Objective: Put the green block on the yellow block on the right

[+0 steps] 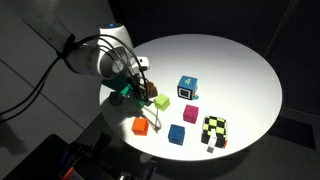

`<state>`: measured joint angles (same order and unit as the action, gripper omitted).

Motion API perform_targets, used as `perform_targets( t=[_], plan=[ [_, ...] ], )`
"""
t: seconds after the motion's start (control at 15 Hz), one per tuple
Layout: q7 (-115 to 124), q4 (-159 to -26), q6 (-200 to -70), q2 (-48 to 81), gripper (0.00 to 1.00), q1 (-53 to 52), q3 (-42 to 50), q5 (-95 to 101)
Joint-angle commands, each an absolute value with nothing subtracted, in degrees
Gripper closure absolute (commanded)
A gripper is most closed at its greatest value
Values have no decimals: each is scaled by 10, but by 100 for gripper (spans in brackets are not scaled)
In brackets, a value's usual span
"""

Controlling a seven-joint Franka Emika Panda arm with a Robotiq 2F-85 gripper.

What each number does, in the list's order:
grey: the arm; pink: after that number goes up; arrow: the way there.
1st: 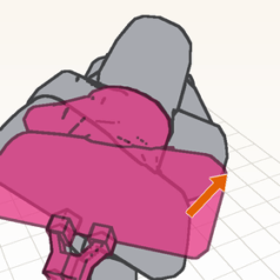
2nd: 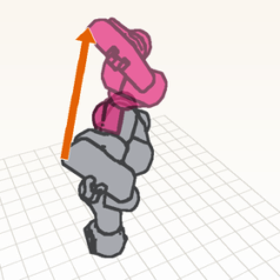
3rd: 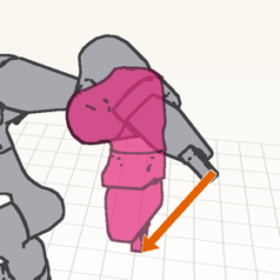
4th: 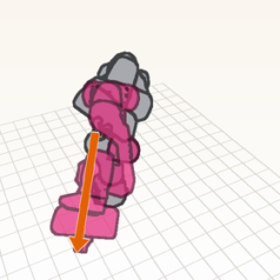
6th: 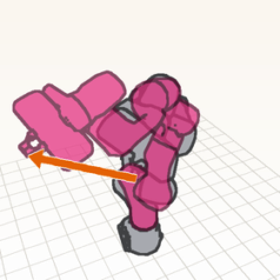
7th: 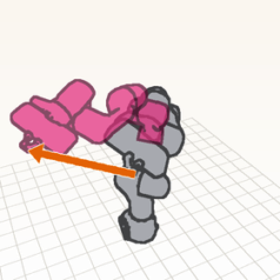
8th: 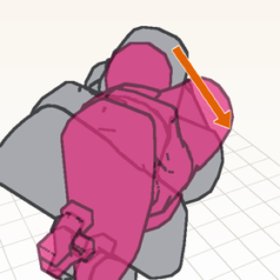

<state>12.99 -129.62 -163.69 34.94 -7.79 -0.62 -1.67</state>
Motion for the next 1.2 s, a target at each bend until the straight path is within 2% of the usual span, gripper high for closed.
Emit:
perform_targets(
  t=[0.0,0.67,1.13],
  plan=[
    [121,-1299,-1610,329,71,-80,-4,-21],
    [116,-1308,-1508,255,73,-61,2,-23],
    [81,-1308,-1493,218,73,-17,-8,-47]
  ],
)
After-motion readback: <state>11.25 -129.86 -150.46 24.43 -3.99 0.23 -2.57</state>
